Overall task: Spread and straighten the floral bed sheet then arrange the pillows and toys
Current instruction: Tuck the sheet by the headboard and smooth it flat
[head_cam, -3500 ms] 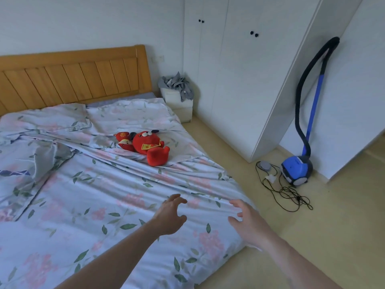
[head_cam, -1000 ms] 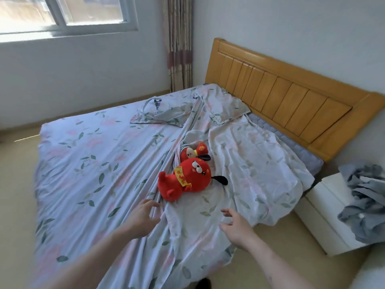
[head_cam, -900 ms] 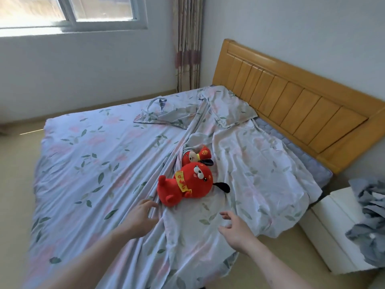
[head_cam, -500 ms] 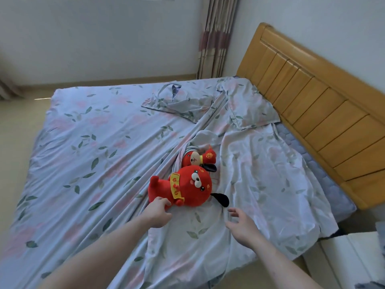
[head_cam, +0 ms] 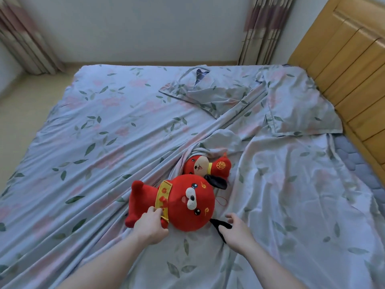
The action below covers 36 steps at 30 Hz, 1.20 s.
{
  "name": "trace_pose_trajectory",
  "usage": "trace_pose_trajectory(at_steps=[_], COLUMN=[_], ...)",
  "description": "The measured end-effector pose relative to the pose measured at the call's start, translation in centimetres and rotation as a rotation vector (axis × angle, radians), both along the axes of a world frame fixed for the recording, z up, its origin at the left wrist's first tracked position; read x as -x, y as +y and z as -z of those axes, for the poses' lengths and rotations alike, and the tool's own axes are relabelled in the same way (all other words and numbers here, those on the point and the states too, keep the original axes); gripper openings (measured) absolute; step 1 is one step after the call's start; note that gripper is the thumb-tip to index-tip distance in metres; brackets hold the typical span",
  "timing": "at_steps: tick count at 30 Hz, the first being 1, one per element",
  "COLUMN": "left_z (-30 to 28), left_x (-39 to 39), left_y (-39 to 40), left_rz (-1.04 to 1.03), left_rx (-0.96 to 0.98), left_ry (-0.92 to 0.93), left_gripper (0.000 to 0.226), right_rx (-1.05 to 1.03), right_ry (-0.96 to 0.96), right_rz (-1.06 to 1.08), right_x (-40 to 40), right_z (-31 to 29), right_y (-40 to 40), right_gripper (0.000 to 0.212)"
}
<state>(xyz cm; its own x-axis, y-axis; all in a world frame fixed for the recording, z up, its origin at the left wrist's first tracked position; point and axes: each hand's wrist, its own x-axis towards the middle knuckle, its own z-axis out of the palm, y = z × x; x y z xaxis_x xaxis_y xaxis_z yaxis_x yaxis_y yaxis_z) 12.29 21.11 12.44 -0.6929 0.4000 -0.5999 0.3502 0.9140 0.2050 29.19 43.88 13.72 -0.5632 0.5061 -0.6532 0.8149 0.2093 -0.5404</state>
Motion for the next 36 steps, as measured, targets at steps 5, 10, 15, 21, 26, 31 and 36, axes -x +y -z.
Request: trace_pose_trajectory(at_steps=[5, 10, 15, 21, 26, 31, 36], left_z=[10.5, 17.5, 19.8, 19.1, 13.0, 1.9, -8.3], left_x=[0.5, 0.5, 2.3, 4.1, 7.1, 13.1, 22.4], left_y=[1.1, 1.1, 0.6, -0.3, 0.0, 0.5, -0.6], left_rz=[-0.001, 0.045, 0.075, 0.113, -0.031, -0.331, -0.596], left_rx=[0.088, 0.042, -0.113, -0.249, -0.534, -0.851, -1.015], left_ry=[0.091, 0.306, 0.386, 0.284, 0.305, 0.534, 0.674], left_gripper=[0.072, 0.06, 0.033, 0.02, 0.026, 0.031, 0.033], right_rx=[-0.009, -0.022, -0.208, -0.191, -0.373, -0.469, -0.383], right_ry=[0.041, 0.201, 0.267, 0.079, 0.266, 0.553, 0.677], right_rz=[0.019, 0.251, 0.339, 0.308, 0.139, 0.227, 0.147], right_x=[5.3, 9.9, 14.4, 15.9, 16.8, 19.4, 25.6], right_z=[10.4, 18.0, 20.9, 22.5, 15.9, 4.3, -4.3], right_y=[2.0, 3.7, 8.3, 10.9, 9.9, 7.7, 6.1], right_gripper=[0.084, 0.082, 0.098, 0.061, 0.019, 0.028, 0.022])
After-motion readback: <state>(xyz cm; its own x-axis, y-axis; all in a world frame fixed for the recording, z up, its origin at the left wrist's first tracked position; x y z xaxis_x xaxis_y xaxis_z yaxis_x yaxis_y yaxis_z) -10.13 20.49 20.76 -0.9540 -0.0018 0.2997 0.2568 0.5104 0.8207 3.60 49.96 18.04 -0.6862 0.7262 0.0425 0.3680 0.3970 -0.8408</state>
